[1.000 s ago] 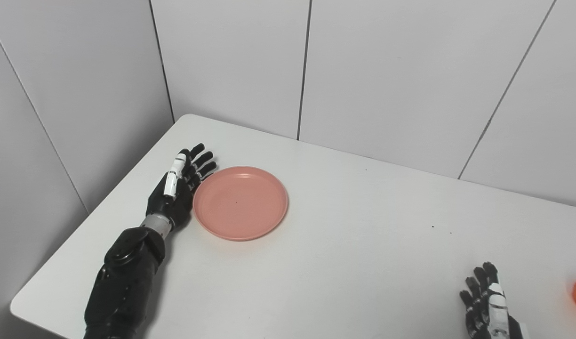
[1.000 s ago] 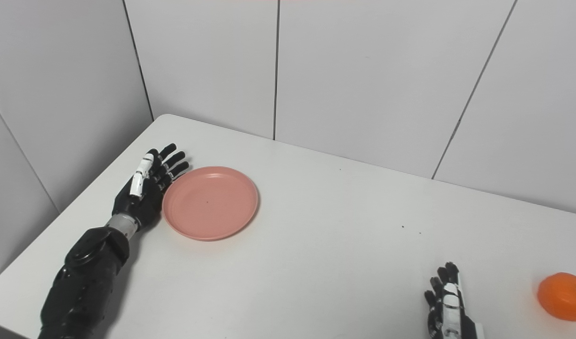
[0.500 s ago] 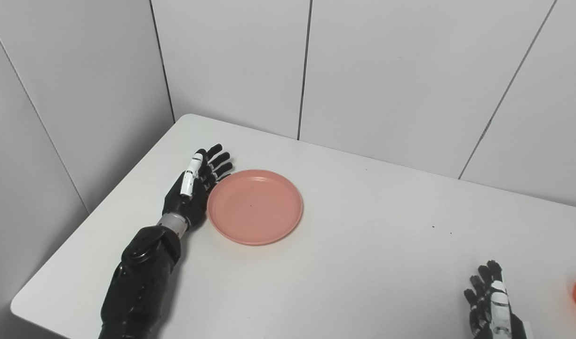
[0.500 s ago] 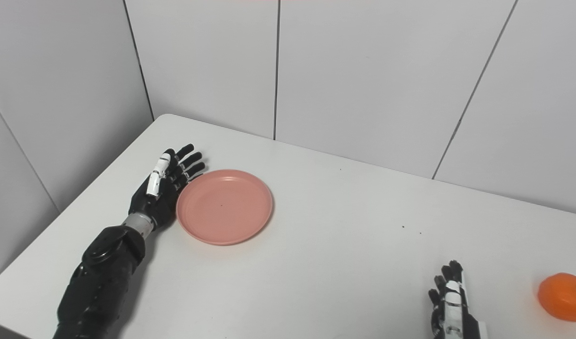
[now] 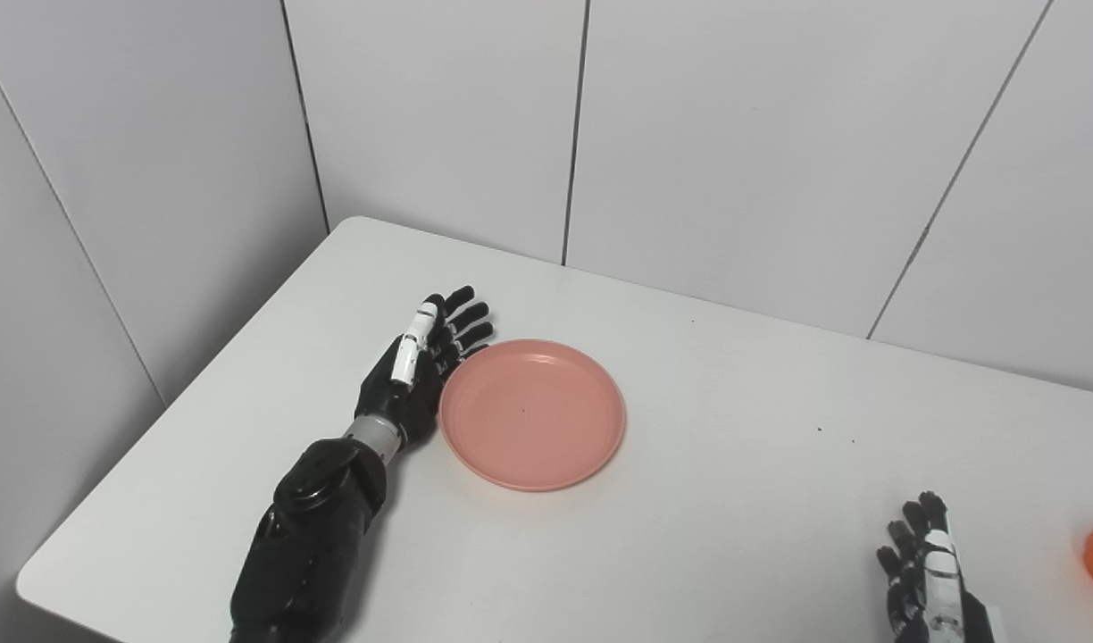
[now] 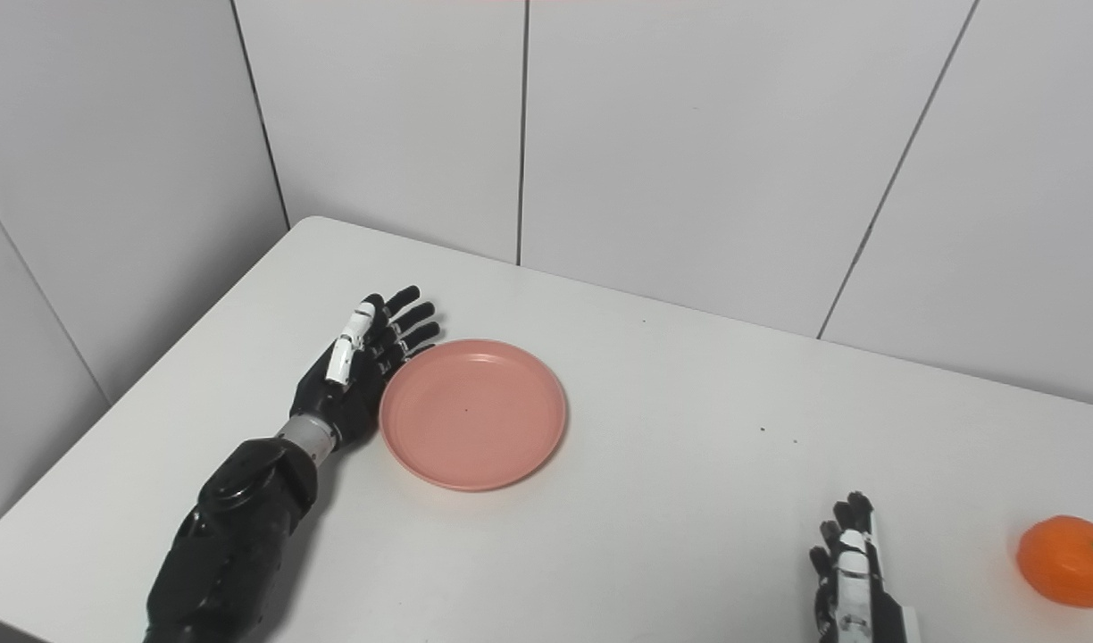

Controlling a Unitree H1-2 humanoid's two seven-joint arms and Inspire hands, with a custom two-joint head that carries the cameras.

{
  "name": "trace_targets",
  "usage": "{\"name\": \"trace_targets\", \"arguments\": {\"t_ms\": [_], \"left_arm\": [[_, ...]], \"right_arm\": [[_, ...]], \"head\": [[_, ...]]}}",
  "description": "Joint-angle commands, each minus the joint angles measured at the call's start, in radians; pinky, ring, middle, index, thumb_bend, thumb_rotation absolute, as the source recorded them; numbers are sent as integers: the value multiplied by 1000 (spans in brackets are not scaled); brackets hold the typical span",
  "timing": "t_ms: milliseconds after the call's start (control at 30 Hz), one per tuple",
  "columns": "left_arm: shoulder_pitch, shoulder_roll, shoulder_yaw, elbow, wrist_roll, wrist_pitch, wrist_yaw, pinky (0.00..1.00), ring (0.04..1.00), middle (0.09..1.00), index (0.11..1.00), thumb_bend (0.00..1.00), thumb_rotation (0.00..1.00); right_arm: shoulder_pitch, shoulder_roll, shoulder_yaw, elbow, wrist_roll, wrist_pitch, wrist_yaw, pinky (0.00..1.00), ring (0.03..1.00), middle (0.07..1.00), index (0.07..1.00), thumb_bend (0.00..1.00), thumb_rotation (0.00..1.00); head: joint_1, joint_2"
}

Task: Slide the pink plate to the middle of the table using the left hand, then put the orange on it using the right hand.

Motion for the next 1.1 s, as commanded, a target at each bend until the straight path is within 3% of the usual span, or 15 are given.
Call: {"name": "trace_targets", "arguments": {"t_ms": [0, 467, 1067], "left_arm": [[1, -8, -13, -12, 11, 26, 3, 890, 901, 905, 887, 337, 1000], [11, -72, -53, -26, 15, 32, -1, 926, 928, 929, 911, 349, 1000], [58, -172, -119, -147, 60, 91, 46, 916, 915, 920, 908, 342, 1000]], "right_arm": [[-19, 12, 4, -19, -7, -9, -2, 1000, 1000, 1000, 1000, 179, 1000], [-18, 32, 11, -13, -28, -18, -3, 1000, 1000, 1000, 1000, 199, 1000], [-15, 52, 43, -25, -106, -19, -20, 1000, 1000, 1000, 1000, 218, 1000]], "head": [[-6, 4], [-50, 42], [-132, 90]]}}
